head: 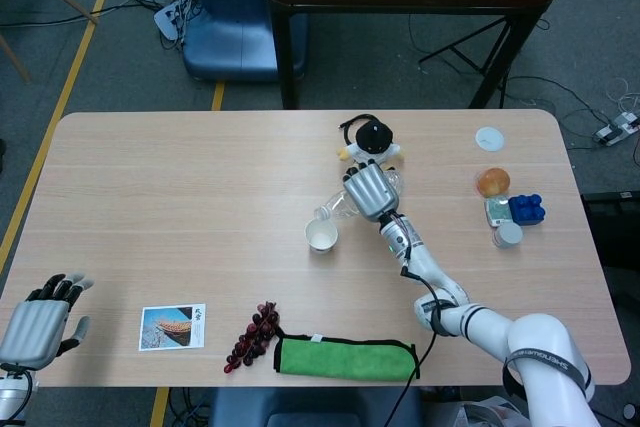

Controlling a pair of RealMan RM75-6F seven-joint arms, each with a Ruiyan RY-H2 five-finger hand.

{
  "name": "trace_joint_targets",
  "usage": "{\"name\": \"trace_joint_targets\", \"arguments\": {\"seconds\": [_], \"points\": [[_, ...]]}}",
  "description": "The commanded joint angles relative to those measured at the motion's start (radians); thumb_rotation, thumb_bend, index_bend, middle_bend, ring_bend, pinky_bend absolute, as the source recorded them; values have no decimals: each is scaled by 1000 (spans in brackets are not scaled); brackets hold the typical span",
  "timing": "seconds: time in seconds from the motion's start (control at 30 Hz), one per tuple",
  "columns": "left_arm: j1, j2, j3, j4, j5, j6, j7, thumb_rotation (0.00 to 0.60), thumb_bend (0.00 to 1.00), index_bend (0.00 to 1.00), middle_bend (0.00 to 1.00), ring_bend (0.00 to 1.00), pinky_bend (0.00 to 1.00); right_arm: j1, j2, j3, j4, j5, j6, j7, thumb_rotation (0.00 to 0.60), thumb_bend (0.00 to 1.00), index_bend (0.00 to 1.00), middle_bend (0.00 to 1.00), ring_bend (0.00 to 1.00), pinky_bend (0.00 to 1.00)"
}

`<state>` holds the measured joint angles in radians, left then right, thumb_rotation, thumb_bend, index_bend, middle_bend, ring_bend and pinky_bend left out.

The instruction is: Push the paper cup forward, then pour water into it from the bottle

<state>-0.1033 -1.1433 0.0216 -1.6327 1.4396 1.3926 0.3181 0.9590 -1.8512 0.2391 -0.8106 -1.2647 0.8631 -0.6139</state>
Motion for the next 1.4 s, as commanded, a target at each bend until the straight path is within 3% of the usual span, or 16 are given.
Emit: {"name": "trace_joint_targets", "arguments": {"seconds": [0.03,0.5,0.67,0.77,1.4], "points": [[0,3,1,-4,1,-3,-6,600,375,269,219,157,338,-2,18,1,-29,22,-2,-39,600,204,610,618,473,513],[0,11,7,-11,13,-5,4,600,375,302,222,156,346,-5,59,-13,-91,79,-19,-157,600,206,610,618,473,513],[0,12,8,-10,24,-2,-9,600,375,198,361,213,389,-2,64,-24,-100,93,-22,-199,600,206,610,618,473,513],[1,12,8,-10,27,0,-10,600,375,168,390,233,405,1,66,-28,-105,98,-21,-218,600,206,610,618,473,513],[3,14,7,-6,36,6,-25,600,375,97,398,249,411,15,73,-58,-128,136,-10,-358,600,207,610,618,473,513]]}}
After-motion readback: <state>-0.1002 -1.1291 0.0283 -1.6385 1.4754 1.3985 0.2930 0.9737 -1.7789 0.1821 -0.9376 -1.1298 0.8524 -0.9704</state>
